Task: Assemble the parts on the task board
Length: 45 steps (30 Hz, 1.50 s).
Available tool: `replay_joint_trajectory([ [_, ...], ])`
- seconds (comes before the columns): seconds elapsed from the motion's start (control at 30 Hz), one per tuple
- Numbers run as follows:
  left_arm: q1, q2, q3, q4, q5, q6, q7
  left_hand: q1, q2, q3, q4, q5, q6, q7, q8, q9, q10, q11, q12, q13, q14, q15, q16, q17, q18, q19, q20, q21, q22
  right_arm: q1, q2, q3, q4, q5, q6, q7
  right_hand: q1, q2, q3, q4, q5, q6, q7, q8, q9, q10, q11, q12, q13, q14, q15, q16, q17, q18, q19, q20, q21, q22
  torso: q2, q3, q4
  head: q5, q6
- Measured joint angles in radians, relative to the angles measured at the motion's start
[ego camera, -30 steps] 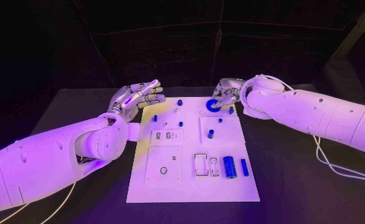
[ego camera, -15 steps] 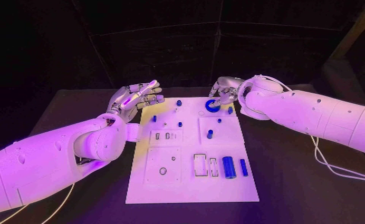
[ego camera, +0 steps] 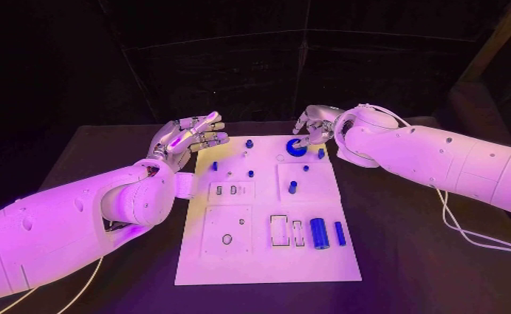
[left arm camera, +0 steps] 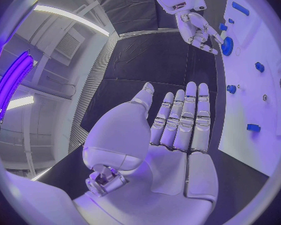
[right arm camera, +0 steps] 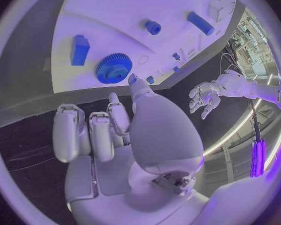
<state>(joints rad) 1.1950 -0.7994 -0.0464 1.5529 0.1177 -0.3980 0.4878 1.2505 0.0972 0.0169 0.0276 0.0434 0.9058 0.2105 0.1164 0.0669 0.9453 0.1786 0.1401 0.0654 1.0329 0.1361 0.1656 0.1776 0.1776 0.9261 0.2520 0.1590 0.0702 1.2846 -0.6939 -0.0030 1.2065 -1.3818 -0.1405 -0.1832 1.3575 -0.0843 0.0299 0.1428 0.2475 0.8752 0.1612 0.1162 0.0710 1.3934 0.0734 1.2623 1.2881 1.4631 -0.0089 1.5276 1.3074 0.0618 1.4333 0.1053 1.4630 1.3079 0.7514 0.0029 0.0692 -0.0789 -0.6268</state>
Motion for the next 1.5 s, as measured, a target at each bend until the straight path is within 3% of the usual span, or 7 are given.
replay_joint_trajectory([
  [0.2,0.0,0.0,0.0,0.0,0.0,0.0,-0.001,0.0,0.0,0.0,0.0,0.0,0.0,0.0,0.0,0.0,0.0,0.0,0.0,0.0,0.0,0.0,0.0,0.0,0.0,0.0,0.0,0.0,0.0,-0.001,-0.002,0.0,0.0,0.002,0.018,-0.006,-0.004,-0.004,-0.007,0.005,-0.004,-0.014,0.007,0.0,-0.002,-0.009,0.001,-0.01,-0.007,0.004,0.004,0.0,0.0,0.0,0.0,0.0,0.0,0.0,0.0,0.0,0.0,0.0,-0.001],
  [1.17,0.0,0.001,0.0,-0.004,0.0,0.0,-0.003,0.004,-0.003,0.0,0.0,0.0,0.0,0.0,0.0,0.0,0.0,0.0,0.0,0.0,0.004,0.004,0.0,0.0,0.0,0.0,0.0,0.0,0.0,-0.007,0.013,0.002,-0.022,-0.007,0.075,-0.018,0.027,-0.005,-0.004,-0.009,-0.004,-0.015,0.006,0.0,-0.002,-0.015,0.0,-0.017,-0.012,0.004,0.004,0.0,0.001,0.0,0.0,0.0,0.0,0.0,0.0,0.0001,0.0011,0.001,-0.006],
  [1.37,0.0,0.001,0.0,-0.006,0.0,0.001,-0.003,0.008,0.0,-0.003,-0.003,0.0,0.0,0.0,-0.004,0.0,0.0,0.0,-0.005,0.0,0.004,0.004,0.0,0.0,0.0,0.0,0.0,0.0,0.0,-0.008,0.015,0.003,-0.024,-0.016,0.072,-0.018,0.06,0.025,0.015,-0.028,-0.007,-0.001,-0.002,0.019,0.001,-0.015,0.0,-0.017,0.0,0.004,0.004,0.0,0.001,0.0,0.0,0.0,0.0,0.0,0.0,0.0001,0.0011,0.002,-0.007],
  [1.5,0.0,0.002,0.0,-0.007,0.0,0.002,-0.003,0.008,0.0,-0.003,-0.003,0.0,0.0,0.0,-0.004,0.0,0.0,0.0,-0.005,0.0,0.004,0.004,0.0,0.0,0.0,0.0,0.0,0.0,0.0,-0.008,0.016,0.003,-0.025,-0.021,0.066,-0.016,0.086,0.04,0.038,-0.051,-0.047,0.015,-0.004,0.023,0.001,-0.011,-0.004,-0.007,0.009,0.004,0.004,0.0,0.001,0.0,0.004,-0.004,0.004,0.0,0.0,0.0002,0.0011,0.002,-0.007],
])
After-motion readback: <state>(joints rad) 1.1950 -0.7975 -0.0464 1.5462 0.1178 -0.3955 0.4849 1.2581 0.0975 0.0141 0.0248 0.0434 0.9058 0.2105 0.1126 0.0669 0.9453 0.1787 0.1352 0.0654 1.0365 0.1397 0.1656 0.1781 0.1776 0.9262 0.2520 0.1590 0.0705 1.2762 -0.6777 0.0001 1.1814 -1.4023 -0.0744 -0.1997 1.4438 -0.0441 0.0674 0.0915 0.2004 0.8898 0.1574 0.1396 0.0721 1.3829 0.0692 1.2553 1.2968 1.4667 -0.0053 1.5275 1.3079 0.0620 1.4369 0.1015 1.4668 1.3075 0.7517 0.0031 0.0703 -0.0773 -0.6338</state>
